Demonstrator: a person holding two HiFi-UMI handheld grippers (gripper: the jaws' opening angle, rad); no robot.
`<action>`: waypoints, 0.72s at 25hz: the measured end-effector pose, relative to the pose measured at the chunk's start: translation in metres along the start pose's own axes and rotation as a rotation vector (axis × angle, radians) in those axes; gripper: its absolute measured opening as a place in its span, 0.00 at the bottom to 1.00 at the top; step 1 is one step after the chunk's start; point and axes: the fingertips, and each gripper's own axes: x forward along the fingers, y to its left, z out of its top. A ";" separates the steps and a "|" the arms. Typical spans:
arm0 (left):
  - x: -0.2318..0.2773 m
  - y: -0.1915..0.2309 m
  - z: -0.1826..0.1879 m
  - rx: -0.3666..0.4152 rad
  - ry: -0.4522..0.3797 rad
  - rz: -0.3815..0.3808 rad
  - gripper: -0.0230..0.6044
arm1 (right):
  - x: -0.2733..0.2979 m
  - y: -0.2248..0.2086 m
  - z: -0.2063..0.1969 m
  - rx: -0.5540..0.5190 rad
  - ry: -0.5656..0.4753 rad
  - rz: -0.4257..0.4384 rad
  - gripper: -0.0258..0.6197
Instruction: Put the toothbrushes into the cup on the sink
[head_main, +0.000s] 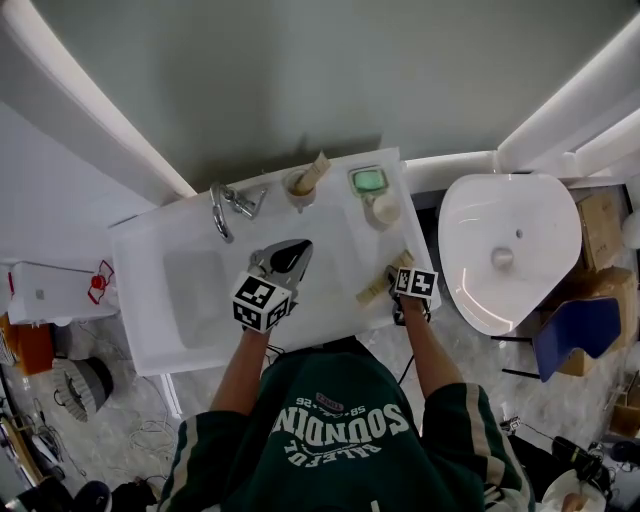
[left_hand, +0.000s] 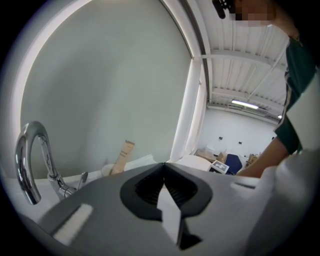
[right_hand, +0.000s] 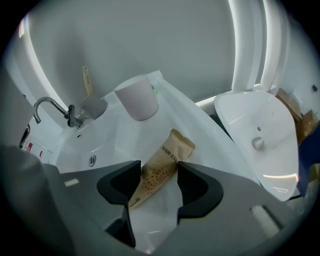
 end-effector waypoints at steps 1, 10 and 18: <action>-0.002 0.001 -0.002 -0.009 0.000 0.008 0.12 | 0.000 0.002 -0.002 -0.015 0.022 0.005 0.39; -0.006 0.011 -0.001 -0.036 -0.020 0.035 0.12 | -0.002 0.033 0.011 -0.030 0.009 0.118 0.09; -0.003 0.012 0.003 -0.060 -0.043 0.032 0.12 | -0.033 0.089 0.036 -0.261 -0.133 0.278 0.08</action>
